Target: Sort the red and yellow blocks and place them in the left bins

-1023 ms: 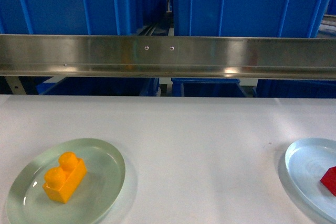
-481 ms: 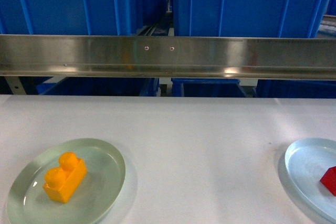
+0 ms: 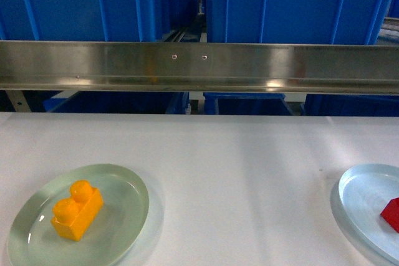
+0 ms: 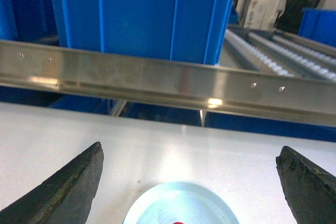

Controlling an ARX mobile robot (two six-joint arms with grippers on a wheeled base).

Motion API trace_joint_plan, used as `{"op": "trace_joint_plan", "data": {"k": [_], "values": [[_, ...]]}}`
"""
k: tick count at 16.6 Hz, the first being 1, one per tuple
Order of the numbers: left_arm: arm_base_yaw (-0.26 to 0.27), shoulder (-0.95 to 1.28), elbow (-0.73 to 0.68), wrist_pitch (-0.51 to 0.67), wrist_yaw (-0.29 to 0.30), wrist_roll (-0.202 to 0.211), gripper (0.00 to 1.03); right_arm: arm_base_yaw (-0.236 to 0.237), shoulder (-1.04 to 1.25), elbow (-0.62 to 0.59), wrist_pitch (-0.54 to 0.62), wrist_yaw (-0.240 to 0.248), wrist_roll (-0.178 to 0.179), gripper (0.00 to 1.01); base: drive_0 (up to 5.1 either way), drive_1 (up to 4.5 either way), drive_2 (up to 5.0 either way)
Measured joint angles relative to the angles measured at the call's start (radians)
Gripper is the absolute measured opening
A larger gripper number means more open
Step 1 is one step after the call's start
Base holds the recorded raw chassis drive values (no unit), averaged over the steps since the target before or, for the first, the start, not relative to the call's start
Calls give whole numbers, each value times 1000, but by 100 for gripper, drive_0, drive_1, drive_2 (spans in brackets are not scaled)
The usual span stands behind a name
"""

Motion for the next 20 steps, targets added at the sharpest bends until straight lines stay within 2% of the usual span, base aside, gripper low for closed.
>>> {"op": "trace_joint_plan", "data": {"k": [2,3,5,7,9,11,15,18,20], "values": [[-12,212,99,44,17,-2,98,-10,207,85,52,-35,-22,98,0,0,0],[-19,282,148,29,27,-6,98,-14,281,128,74,-41,-27,98,0,0,0],[-47,401,212,58,16,-2,98,-16,398,202,88,-47,-40,98,0,0,0],[-95,512,265,70,-10,6,98,-14,558,282,76,-53,-71,98,0,0,0],[-126,528,267,126,-12,30,98,-14,640,311,90,-49,-90,98,0,0,0],[-133,519,269,132,-11,46,98,-16,686,333,76,-50,-94,98,0,0,0],[-130,520,270,129,-15,51,98,-66,793,346,96,-72,-158,98,0,0,0],[-130,520,270,129,-14,52,98,-93,886,350,92,-68,-217,98,0,0,0],[-130,520,270,129,-14,52,98,-93,899,350,93,-70,-230,98,0,0,0]]}}
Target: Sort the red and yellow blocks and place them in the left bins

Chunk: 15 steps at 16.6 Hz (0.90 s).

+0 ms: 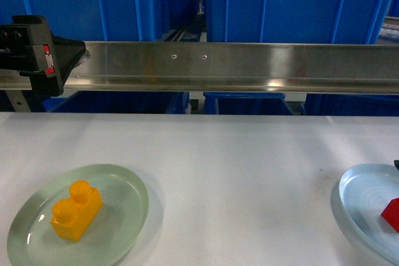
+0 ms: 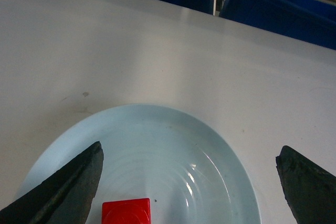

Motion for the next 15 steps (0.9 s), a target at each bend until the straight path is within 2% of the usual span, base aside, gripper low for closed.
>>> {"op": "trace_joint_plan", "data": {"k": [3,4,5,9,15], "values": [[0,0,0,0,0,0,98,6,31,-31,40,-17,-40,98,0,0,0],[0,0,0,0,0,0,98,14,68,-47,53,-22,-42,98,0,0,0],[0,0,0,-1,0,0,98,18,77,-48,56,-37,-42,98,0,0,0],[0,0,0,0,0,0,98,24,90,-48,59,-43,-39,98,0,0,0],[0,0,0,0,0,0,98,27,166,-31,68,-66,-11,98,0,0,0]]}}
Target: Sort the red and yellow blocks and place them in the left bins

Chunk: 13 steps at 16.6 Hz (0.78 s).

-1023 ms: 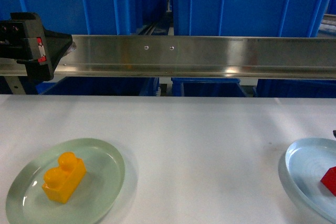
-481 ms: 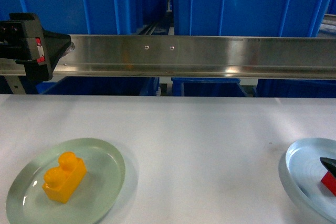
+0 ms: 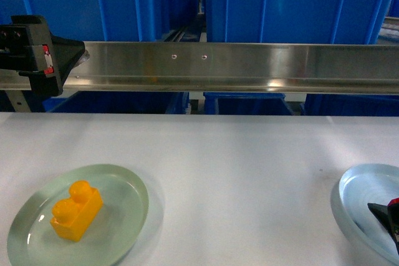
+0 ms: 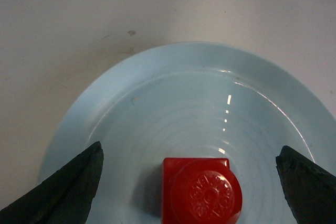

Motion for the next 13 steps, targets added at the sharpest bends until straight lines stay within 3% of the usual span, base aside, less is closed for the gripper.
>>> {"op": "trace_joint_plan", "data": {"k": [2,6,8,13], "values": [[0,0,0,-1,0,0,98,-1,12,12,-4,-7,8,96,0,0,0],[0,0,0,0,0,0,98,-21,27,22,-17,-8,26,47,0,0,0],[0,0,0,0,0,0,98,-21,27,21,-11,-12,35,30,0,0,0],[0,0,0,0,0,0,98,-21,26,-24,50,-5,56,29,0,0,0]]}}
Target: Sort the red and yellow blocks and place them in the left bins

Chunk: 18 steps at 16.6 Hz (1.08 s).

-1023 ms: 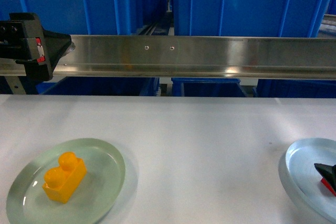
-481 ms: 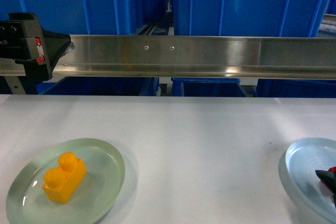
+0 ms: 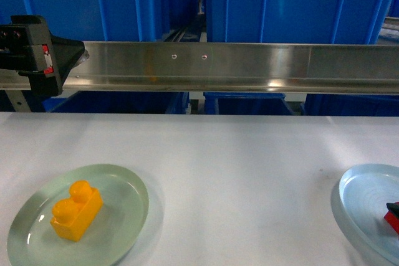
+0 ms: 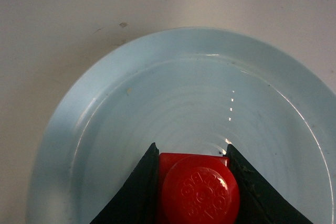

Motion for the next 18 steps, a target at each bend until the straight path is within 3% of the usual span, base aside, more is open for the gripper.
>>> {"op": "trace_joint_plan", "data": {"k": [3,6,11,13,16,18], "values": [[0,0,0,-1,0,0,98,-8,-74,-32,35,9,24,29,0,0,0],[0,0,0,0,0,0,98,-61,-262,-90,84,-3,26,29,0,0,0],[0,0,0,0,0,0,98,-147,-871,-262,-121,-53,132,29,0,0,0],[0,0,0,0,0,0,98,-177,-1036,-306,-198,-54,154,29,0,0,0],[0,0,0,-1,0,0,98,-175,-1072,-317,-216,-35,154,29,0,0,0],[-18,10,1,-71,-35,1,98,-175,-1072,-317,-216,-35,154,29,0,0,0]]}}
